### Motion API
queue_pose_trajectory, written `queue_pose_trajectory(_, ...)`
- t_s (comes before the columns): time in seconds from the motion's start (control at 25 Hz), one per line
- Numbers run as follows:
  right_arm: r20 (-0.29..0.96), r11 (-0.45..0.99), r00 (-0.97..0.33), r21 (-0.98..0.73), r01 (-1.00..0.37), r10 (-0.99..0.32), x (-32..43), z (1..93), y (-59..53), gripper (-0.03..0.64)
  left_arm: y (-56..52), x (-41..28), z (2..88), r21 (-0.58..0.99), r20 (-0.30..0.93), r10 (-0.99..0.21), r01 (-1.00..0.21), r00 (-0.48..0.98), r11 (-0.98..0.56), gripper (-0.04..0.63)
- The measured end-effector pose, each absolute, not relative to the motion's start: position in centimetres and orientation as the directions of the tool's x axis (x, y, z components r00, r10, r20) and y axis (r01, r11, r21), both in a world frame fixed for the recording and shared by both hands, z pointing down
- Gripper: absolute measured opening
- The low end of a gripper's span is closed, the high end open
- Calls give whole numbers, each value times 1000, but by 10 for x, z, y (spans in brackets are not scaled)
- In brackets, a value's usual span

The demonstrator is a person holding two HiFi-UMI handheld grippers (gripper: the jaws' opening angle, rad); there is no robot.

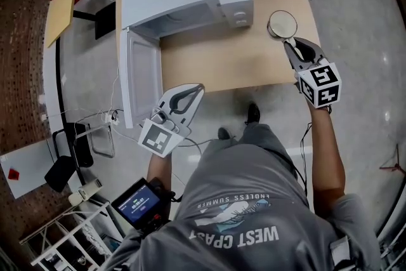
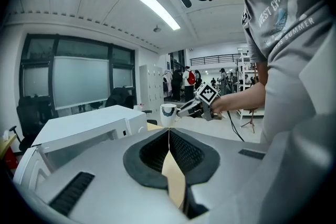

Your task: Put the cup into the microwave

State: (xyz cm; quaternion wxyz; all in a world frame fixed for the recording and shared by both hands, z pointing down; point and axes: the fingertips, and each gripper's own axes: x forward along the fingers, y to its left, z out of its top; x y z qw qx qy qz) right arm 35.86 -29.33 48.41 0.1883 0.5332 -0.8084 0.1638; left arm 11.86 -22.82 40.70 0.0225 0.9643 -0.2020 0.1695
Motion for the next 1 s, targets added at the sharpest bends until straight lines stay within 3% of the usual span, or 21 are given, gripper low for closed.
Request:
queue_pose_trajectory(0.36,428,418,-391,-34,-908,-815,294,386,-236,71,-210,91,368,-45,207,-353,-351,913,-935,21)
queue_pose_trajectory(1.0,423,561,-507,4,-828,-751,137,313,-151,71,-180,6,315,-87,64,-365,-359,929,-929,21)
